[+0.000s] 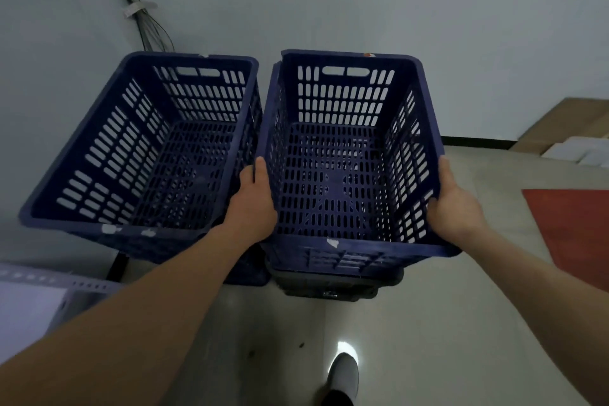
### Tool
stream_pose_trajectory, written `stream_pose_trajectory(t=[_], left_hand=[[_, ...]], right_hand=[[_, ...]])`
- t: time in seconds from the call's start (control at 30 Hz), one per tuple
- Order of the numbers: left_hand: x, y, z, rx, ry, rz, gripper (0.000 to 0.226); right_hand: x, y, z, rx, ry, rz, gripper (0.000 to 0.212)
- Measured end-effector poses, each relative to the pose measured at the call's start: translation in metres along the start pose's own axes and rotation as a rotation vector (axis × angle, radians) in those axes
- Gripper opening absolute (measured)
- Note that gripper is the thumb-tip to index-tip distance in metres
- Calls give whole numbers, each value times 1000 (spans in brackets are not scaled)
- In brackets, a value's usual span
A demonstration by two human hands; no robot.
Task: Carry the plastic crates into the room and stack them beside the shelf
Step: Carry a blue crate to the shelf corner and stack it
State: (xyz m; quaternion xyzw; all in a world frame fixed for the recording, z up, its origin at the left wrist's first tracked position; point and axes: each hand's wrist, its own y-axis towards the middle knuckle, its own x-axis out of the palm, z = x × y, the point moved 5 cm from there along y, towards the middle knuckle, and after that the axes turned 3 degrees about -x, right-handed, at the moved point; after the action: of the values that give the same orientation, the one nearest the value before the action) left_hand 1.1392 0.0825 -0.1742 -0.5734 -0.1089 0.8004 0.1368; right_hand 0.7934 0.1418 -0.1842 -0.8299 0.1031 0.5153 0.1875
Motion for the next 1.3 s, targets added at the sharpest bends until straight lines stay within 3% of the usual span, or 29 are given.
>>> stream_pose_trajectory(t=[0.57, 0.9, 1.3], left_hand=[[2, 1, -3, 36, -12, 109, 93], [5, -9, -10, 26, -2, 96, 89], [3, -9, -6, -28, -13, 153, 86]], right_hand=[[-3, -13, 6, -30, 131, 186, 76], [-3, -27, 4, -120, 126, 183, 65], [-6, -30, -2, -98, 105, 171, 73]])
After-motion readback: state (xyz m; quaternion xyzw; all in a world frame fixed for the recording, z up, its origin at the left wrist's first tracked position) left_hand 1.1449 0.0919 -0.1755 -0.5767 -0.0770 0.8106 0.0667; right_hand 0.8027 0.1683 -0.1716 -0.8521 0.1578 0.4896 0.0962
